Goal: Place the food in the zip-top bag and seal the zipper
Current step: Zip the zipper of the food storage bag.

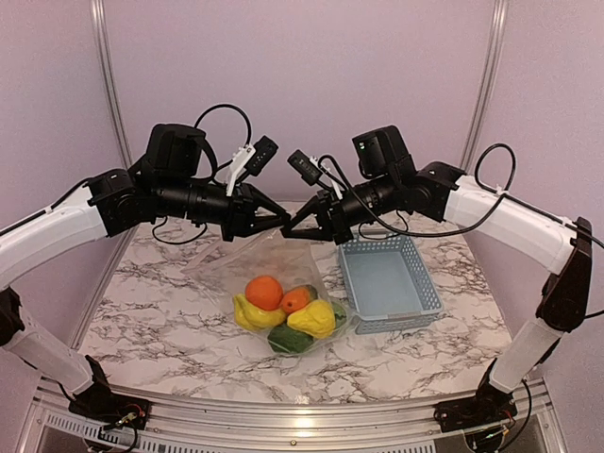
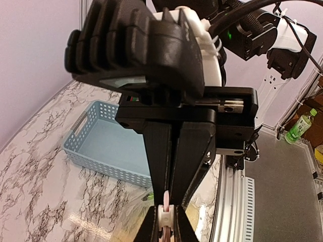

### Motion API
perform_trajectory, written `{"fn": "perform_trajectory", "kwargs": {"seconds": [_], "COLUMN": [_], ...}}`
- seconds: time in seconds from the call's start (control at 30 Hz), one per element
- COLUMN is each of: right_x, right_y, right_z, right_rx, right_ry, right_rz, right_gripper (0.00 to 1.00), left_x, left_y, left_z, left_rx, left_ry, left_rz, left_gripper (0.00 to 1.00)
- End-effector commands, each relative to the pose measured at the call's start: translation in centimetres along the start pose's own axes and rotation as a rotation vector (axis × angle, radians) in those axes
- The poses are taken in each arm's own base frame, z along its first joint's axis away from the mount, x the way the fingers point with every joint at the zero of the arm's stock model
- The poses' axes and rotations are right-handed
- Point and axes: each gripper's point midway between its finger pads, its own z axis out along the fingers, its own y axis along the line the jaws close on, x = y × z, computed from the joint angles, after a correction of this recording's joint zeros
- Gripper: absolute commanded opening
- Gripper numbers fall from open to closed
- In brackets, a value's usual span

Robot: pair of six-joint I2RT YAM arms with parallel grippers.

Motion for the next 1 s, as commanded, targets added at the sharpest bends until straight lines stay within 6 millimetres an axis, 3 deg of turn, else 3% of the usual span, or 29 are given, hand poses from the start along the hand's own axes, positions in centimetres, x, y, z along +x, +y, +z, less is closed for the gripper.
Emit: {"fn": "perform_trajectory", "kwargs": {"seconds": [0.0,0.37,0.67,0.97], "right_x": [-2.2,-2.3,-1.7,-0.7], "right_y": [0.3,-2.4,-5.1,-6.9], "right_z": [-2.3,-5.9,-7.4,-7.7], "right_rx": [0.02,0.075,0.143,0.187], "right_ry": [-0.09,-0.17,-0.185,-0.174], "right_rz": [-0.049,0.01,0.041,0.07], "right_gripper": [0.0,0.0,0.0,0.0], "left_x": [1.2,3.7,6.1,8.6], "left_y": [-0.2,0.3,0.3,0.4], "left_z": [-1.3,-3.0,-4.5,-5.8], "left_rx": [0.004,-0.045,-0.085,-0.128], "left_ry": [0.022,0.06,0.089,0.115], "left_rz": [-0.02,-0.047,-0.067,-0.086], "left_gripper": [0.05,0.05,0.05,0.05]}}
